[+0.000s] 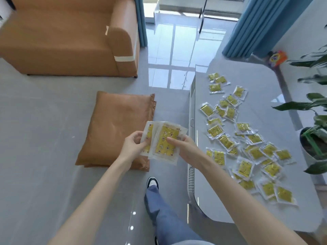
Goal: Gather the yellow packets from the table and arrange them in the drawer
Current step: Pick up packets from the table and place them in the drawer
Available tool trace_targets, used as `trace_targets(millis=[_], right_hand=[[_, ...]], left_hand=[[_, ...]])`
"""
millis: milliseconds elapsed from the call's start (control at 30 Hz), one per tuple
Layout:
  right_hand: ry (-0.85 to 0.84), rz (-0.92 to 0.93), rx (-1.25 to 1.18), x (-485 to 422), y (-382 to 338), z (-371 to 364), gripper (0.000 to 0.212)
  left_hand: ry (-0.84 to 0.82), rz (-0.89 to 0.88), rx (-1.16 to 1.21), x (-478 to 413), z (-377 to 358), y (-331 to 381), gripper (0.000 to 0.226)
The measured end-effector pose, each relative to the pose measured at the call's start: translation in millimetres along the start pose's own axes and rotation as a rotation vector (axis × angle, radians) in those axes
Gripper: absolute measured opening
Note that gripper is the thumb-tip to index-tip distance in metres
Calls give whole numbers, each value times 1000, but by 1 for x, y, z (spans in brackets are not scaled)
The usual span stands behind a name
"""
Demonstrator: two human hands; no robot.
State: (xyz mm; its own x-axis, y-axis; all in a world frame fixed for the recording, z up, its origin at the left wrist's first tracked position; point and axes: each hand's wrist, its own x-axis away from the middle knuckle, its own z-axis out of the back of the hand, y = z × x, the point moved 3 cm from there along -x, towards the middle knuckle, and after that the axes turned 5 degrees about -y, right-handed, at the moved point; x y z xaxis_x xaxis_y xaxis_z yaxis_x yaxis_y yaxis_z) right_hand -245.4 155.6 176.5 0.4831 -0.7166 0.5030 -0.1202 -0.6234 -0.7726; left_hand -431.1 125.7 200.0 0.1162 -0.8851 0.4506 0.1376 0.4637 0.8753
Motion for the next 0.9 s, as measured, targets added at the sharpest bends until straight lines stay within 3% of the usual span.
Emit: trace_targets(millis=[300,567,700,900], right_hand=[[205,20,-94,-76,-48,23,29],[519,93,-300,-92,-56,55,23],[710,172,-464,-93,-52,76,12],[966,198,-681,-103,-13,136,46]], left_hand=[[-206,5,-134,-121,0,60,17],[-466,43,-239,-201,-31,85,25],[-587,154,-221,-241,-60,79,25],[-576,290,-251,-314,-100,30,29]])
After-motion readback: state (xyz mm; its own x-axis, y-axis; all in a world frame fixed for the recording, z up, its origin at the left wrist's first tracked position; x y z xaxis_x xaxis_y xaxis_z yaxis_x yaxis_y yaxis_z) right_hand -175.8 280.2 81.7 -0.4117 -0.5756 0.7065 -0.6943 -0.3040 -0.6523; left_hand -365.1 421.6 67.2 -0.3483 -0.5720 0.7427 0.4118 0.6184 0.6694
